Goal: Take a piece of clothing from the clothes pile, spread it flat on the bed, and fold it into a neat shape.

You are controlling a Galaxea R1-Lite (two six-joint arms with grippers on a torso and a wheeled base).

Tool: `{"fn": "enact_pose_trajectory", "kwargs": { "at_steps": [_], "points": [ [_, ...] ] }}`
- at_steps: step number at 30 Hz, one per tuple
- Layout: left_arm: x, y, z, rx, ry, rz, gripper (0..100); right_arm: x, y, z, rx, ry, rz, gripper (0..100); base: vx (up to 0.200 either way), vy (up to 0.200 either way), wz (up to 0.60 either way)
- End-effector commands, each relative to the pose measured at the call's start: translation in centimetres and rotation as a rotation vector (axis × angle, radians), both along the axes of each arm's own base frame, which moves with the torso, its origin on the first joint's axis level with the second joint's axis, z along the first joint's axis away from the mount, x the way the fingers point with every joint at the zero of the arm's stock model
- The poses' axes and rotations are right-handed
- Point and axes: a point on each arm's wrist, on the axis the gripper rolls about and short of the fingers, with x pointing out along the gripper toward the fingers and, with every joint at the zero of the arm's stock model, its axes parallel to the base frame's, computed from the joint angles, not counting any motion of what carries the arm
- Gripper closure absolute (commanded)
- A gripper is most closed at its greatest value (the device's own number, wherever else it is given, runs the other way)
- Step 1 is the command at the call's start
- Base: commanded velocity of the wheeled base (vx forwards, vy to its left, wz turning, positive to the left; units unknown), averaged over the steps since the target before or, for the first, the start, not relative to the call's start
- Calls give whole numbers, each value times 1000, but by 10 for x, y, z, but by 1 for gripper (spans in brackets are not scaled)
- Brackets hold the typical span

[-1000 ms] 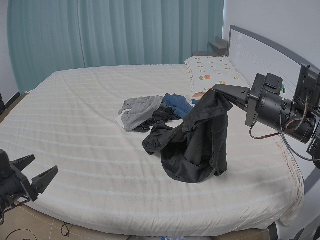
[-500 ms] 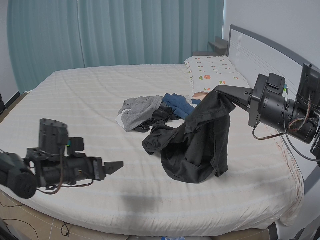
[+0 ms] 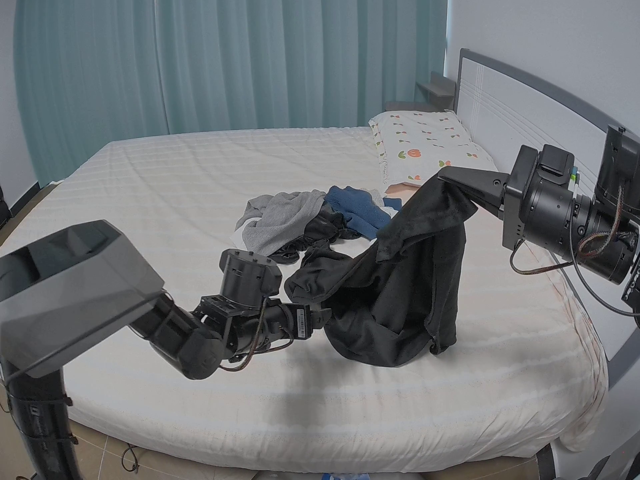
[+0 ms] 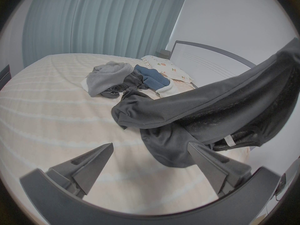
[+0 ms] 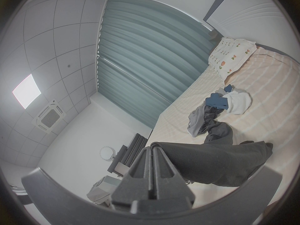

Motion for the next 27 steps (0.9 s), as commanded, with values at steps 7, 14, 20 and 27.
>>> {"fn": "enact_pose_trajectory", "kwargs": {
  "at_steps": [7, 14, 20, 27],
  "points": [
    [56, -31, -47, 34, -62, 92, 0, 2, -8, 6, 12, -17, -34, 100, 0, 0, 0],
    [85, -35, -60, 36, -113, 170, 0, 5, -18, 9, 18, -29, -74, 100, 0, 0, 0],
    [97, -31, -69, 22, -121, 200, 100, 9, -23, 8, 17, -28, -97, 100, 0, 0, 0],
    [92, -24, -32, -75, -140, 259, 100, 20, -25, -1, -1, 2, -118, 100, 0, 0, 0]
  ]
}}
